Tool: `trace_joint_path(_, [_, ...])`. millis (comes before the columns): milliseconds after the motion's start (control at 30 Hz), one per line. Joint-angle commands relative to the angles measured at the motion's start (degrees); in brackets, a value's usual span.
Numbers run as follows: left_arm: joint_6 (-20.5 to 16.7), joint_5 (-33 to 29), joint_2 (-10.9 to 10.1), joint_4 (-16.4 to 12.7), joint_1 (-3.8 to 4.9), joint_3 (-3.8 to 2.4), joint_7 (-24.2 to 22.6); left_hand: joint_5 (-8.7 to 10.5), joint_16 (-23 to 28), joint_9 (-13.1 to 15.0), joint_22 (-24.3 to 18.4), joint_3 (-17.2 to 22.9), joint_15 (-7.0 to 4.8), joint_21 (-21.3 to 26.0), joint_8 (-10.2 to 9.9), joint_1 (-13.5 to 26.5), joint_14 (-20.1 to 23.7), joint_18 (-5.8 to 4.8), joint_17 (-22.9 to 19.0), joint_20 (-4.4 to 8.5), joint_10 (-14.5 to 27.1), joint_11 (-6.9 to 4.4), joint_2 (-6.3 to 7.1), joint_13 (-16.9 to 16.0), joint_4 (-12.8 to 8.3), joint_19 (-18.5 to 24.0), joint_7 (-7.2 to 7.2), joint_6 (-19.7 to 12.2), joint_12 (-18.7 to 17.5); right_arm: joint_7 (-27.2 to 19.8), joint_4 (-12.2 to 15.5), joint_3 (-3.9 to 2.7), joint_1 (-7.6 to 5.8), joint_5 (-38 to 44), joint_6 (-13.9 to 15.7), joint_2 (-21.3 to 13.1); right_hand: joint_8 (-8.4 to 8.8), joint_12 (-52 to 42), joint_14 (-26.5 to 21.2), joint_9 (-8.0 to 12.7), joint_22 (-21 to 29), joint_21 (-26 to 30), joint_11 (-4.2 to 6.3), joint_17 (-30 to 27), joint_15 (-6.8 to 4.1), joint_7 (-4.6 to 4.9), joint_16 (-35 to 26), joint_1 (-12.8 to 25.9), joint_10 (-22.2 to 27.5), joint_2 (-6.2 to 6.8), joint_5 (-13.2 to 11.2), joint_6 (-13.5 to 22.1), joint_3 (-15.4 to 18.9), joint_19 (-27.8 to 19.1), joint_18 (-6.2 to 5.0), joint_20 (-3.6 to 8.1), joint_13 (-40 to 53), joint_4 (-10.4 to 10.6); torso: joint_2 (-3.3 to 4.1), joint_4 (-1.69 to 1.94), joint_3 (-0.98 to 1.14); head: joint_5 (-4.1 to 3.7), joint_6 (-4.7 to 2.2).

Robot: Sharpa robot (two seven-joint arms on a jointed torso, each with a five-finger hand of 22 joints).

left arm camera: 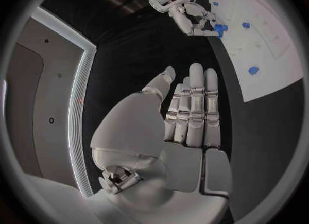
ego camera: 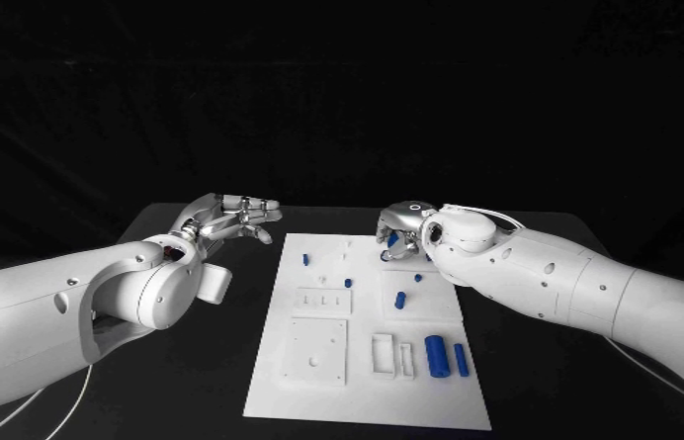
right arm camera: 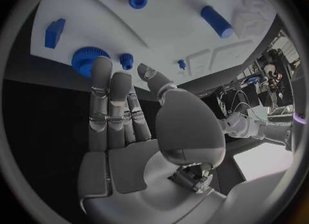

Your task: Assemble the parts on the task board

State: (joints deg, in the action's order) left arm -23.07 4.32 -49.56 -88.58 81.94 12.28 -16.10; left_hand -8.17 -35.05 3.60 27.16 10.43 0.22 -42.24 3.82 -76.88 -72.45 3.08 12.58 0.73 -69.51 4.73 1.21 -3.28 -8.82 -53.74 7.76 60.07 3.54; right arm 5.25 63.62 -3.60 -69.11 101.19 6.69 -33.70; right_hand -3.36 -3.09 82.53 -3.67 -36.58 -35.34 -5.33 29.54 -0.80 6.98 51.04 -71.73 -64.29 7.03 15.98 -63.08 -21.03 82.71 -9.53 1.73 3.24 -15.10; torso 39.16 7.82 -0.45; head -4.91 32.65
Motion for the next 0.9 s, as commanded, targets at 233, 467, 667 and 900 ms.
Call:
trace_joint_path(233, [1.04,0.34,0.03,0.00,0.17,-0.07,-0.04,-0.22,-0.36,0.02,-0.28,-0.24,0.15,-0.11,-0.05,0.41,0.43,1.00,-0.30,-0.09,0.48,0.15,0.05,-0.05,-0.08,0.03,-0.07,-0.42,-0.17,0.26,-0.04,0.02,0.41,1.24,-2.15,0.13,-0.19,-0.18,-0.33,-0.05,-1.96,1.25,0.01,-0.13,0.27,0.12,0.44,-0.17,0.09,0.11,-0.45,0.13,-1.68,0.55,-0.53,0.01,0.05,-0.43,0.55,0.31,-0.13,-0.17,-0.09])
trace_joint_path(467, [1.15,0.34,-0.02,0.03,0.18,-0.07,0.07,-0.21,-0.50,0.02,-0.45,-0.30,0.16,-0.06,-0.05,0.43,0.45,1.00,-0.52,-0.11,0.59,0.18,0.03,-0.05,0.00,-0.04,-0.06,-0.46,-0.16,0.46,-0.33,0.02,0.65,1.54,-2.80,0.10,-0.21,-0.16,-0.35,-0.08,-3.73,1.45,0.24,0.00,0.12,0.09,0.75,0.23,-1.17,0.33,-1.61,-0.53,-5.74,0.59,-0.48,0.15,0.05,-0.57,0.88,0.36,-0.09,-0.28,-0.08])
trace_joint_path(667, [1.19,0.34,-0.08,0.11,0.18,-0.07,0.12,-0.21,-0.50,0.02,-0.45,-0.30,0.16,-0.06,-0.05,0.43,0.45,1.00,-0.52,-0.11,0.59,0.18,0.03,-0.05,0.00,-0.04,-0.06,-0.46,-0.16,0.60,-0.52,0.02,0.78,1.94,-2.70,0.09,-0.21,-0.18,-0.38,-0.11,-5.36,1.53,0.47,0.05,0.03,-0.02,0.87,-0.01,-2.23,0.34,-3.29,-1.24,-9.22,0.48,-0.41,0.26,0.06,-0.47,1.02,0.46,-0.08,-0.41,-0.08])
trace_joint_path(900, [1.25,0.35,-0.13,0.16,0.18,-0.07,0.20,-0.21,-0.60,0.02,-0.57,-0.36,0.18,-0.03,-0.05,0.48,0.44,1.00,-0.64,-0.12,0.72,0.22,0.02,-0.06,0.11,-0.09,-0.04,-0.47,-0.16,0.80,-0.56,0.02,0.82,2.40,-2.36,0.07,-0.24,-0.19,-0.40,-0.16,-6.89,1.02,0.87,0.15,-0.17,-0.27,0.94,-0.53,-3.86,-0.25,-5.78,-2.40,-12.62,0.29,-0.25,0.46,0.09,-0.23,1.16,0.58,-0.14,-0.45,-0.15])
